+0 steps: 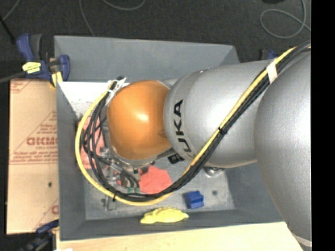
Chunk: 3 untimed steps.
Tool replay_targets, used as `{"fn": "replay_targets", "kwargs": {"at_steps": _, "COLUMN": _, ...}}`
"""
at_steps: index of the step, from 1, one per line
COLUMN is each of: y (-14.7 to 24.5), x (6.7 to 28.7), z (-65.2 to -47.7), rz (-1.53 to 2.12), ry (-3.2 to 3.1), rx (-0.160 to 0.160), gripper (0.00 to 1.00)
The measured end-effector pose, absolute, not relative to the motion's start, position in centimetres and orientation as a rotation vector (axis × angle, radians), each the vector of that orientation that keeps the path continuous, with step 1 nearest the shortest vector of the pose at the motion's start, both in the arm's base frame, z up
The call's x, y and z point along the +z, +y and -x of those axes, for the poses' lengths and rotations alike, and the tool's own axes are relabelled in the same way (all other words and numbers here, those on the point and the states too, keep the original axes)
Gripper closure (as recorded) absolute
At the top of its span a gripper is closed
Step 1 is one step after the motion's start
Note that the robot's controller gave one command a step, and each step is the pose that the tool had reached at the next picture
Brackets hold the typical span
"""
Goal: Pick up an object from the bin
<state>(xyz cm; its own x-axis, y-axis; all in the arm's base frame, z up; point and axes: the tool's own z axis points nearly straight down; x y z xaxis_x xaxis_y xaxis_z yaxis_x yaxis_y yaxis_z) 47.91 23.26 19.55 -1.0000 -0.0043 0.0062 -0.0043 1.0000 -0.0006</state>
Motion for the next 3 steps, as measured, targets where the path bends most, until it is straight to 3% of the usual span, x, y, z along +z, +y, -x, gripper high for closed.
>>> {"fn": "replay_targets", "kwargs": {"at_steps": 1, "y": 23.2, "x": 20.0, "z": -48.1, "rz": 0.0, "ry": -3.143, "rx": -0.002, "gripper": 0.0}}
{"fn": "replay_targets", "kwargs": {"at_steps": 2, "y": 20.8, "x": 17.8, "z": -48.1, "rz": 0.095, "ry": -3.14, "rx": -0.003, "gripper": 0.0}}
{"fn": "replay_targets", "kwargs": {"at_steps": 3, "y": 16.0, "x": 16.0, "z": -49.2, "rz": 0.124, "ry": -3.141, "rx": -0.002, "gripper": 0.0}}
